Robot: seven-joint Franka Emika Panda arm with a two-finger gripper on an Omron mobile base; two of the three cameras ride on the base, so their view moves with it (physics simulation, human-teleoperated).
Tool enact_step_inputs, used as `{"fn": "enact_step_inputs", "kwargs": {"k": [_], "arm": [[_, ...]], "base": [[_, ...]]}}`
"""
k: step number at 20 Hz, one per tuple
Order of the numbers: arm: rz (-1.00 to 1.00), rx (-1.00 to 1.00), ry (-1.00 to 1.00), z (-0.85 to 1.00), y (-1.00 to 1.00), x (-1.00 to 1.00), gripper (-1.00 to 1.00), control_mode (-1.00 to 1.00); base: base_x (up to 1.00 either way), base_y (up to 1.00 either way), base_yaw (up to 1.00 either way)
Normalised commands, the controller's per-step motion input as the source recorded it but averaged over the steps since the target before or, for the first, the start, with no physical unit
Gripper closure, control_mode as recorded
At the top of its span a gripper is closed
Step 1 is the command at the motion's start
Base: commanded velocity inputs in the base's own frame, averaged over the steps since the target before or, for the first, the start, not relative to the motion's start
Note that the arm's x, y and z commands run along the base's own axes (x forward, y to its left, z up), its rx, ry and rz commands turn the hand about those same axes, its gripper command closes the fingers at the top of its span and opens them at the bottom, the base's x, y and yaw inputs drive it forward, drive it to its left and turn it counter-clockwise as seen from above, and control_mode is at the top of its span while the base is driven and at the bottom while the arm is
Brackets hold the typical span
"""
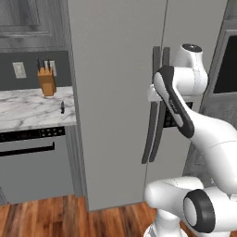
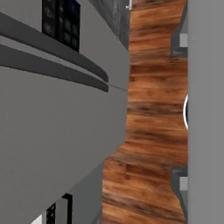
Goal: Retrieve the butter from the fridge and place it on a plate on the dining table. Then retrieve the butter knife by the fridge and place it near the plate.
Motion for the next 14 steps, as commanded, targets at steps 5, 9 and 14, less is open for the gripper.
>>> {"fn": "enact_step_inputs", "kwargs": {"k": [5, 9, 14], "arm": [[0.00, 0.00, 0.00, 0.00, 0.00, 0.00, -1.00, 1.00], [0.00, 0.00, 0.00, 0.00, 0.00, 0.00, -1.00, 1.00], [-0.05, 0.04, 0.00, -0.01, -0.18, 0.16, -1.00, -1.00]], "base": [[-0.45, -0.35, -0.04], [-0.07, -0.28, -0.07], [0.00, 0.00, 0.00]]}}
